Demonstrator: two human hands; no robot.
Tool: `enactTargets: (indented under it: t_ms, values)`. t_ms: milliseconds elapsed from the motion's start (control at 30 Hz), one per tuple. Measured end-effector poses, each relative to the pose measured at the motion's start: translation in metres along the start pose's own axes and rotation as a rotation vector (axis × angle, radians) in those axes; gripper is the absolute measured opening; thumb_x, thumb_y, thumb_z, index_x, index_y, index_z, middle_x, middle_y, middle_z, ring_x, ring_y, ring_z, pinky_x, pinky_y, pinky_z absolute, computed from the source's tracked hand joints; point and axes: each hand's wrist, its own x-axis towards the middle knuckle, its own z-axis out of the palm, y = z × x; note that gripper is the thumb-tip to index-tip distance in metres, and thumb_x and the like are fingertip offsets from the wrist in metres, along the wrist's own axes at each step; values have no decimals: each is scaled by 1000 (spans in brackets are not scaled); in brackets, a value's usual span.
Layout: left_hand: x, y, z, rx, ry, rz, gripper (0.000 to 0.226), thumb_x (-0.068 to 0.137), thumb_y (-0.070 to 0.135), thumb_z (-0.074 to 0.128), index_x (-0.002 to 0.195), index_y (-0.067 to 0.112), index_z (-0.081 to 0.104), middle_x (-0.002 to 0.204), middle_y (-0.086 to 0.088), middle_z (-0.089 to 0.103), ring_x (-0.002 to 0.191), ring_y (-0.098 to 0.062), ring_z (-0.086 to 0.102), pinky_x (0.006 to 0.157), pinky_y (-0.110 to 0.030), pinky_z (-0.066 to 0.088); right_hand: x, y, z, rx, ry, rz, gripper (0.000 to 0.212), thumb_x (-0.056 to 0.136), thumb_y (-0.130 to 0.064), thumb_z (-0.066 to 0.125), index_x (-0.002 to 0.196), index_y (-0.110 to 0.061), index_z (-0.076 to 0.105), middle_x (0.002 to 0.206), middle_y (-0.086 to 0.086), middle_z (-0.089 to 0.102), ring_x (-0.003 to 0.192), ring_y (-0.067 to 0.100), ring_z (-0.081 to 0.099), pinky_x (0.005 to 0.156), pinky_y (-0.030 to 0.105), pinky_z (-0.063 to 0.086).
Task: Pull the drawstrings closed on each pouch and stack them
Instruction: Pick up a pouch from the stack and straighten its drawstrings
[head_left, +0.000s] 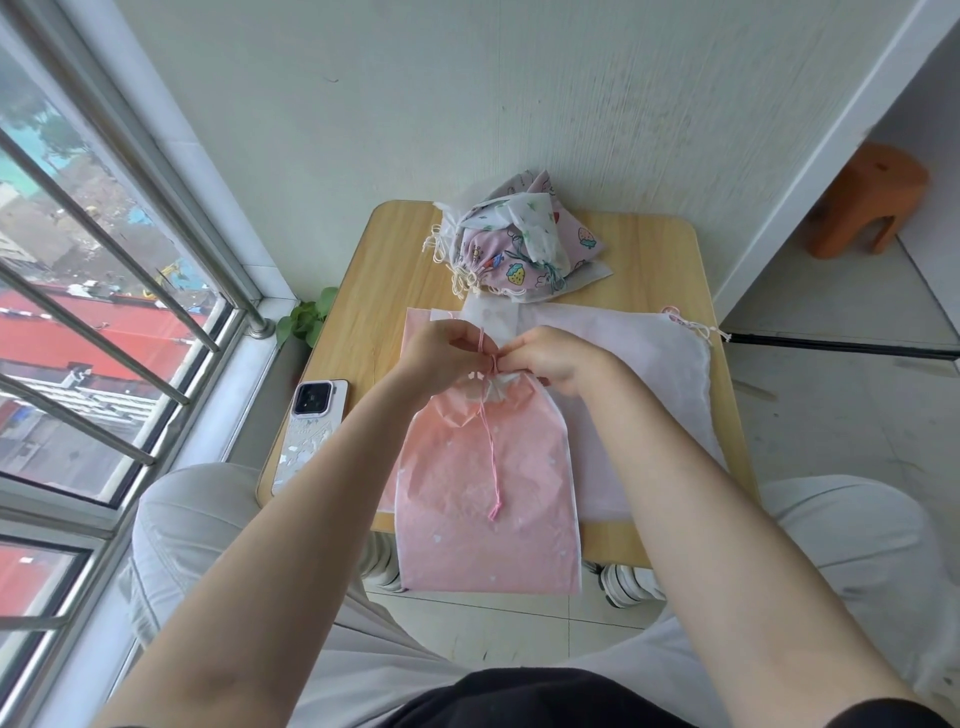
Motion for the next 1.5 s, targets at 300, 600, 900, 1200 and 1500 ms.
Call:
enactTargets:
  t_ms: [300, 600, 900, 1200, 1500]
  values:
    - [2, -3, 2, 47, 120, 72, 13, 79, -3, 70, 87, 7, 71, 75, 6, 68, 67, -5, 62, 61, -11, 49, 1, 3, -1, 247, -41, 20, 19, 84, -8, 71, 104, -7, 71, 77, 2, 69, 63, 8, 63, 59, 17, 46]
    - [-2, -2, 1, -79, 89, 26, 10, 81, -2, 72, 90, 2, 70, 73, -3, 66, 54, -6, 62, 57, -16, 50, 2, 3, 4, 376, 59, -17, 14, 83, -8, 68, 77, -18, 61, 69, 1, 68, 60, 11, 62, 54, 20, 43]
    - [-1, -4, 3, -105, 101, -50, 13, 82, 3, 74, 95, 4, 74, 73, -3, 69, 52, -1, 62, 52, -12, 47, 6, 5, 3, 263, 279, -122, 22, 76, 2, 67, 82, -16, 57, 80, 6, 65, 67, 15, 63, 63, 25, 47]
    - [1, -9, 3, -216, 81, -65, 20, 93, 17, 65, 98, -1, 74, 88, -12, 73, 67, -15, 64, 71, -25, 56, 8, 8, -9, -477, 562, -157, 20, 84, -4, 53, 87, -9, 72, 91, 3, 67, 88, 21, 60, 70, 26, 46]
    - [-2, -3, 1, -268, 78, -75, 20, 100, 11, 51, 94, -2, 65, 83, -15, 67, 66, -21, 62, 62, -22, 55, 2, -8, -14, 469, 625, -73, 21, 84, -17, 50, 67, -5, 54, 64, 8, 57, 60, 21, 53, 64, 33, 49]
